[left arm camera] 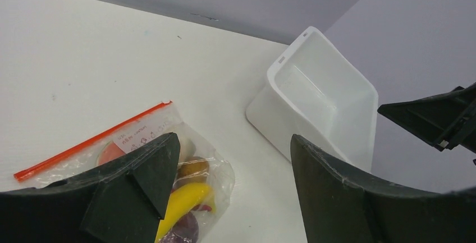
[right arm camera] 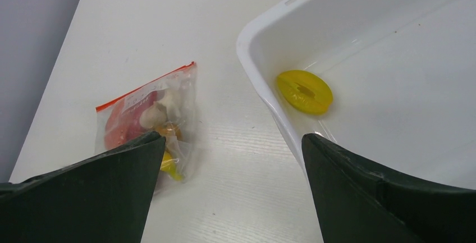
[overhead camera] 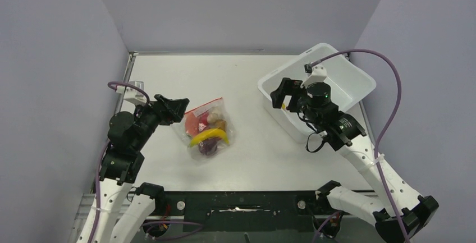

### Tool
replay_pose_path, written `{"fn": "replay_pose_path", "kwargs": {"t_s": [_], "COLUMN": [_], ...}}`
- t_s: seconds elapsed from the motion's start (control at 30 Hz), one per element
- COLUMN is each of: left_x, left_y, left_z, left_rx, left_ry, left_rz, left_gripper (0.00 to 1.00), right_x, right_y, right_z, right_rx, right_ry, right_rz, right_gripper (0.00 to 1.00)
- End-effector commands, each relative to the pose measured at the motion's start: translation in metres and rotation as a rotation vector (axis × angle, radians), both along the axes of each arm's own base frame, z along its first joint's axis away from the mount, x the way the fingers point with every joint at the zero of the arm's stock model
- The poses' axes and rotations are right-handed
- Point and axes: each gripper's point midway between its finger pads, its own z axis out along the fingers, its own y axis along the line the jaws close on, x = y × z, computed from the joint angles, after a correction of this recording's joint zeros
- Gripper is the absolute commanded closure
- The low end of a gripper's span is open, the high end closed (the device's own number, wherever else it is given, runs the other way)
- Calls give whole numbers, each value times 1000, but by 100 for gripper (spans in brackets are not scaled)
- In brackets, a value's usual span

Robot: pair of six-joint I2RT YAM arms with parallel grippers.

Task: Place the food in the zip-top bag and seal the zipper
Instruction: Reset both arms

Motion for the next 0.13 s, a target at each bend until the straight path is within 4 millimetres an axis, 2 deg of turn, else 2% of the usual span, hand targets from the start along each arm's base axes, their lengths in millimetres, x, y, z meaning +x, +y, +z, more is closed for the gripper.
{"fn": "replay_pose_path", "kwargs": {"t_s": [0.0,0.1], "left_x": [0,1], "left_y": [5,4], "left_z": [8,7], "left_rx": [11,5], "left_ry": [-35,-31], "left_rz": [21,23], "left_gripper": [28,28], "right_x": [1,0], "right_y": [-7,-8], "right_z": [26,29], "right_rx": [58,60], "right_ry": [-94,-97], "right_rz": [-38,-42], "right_gripper": [2,2]}}
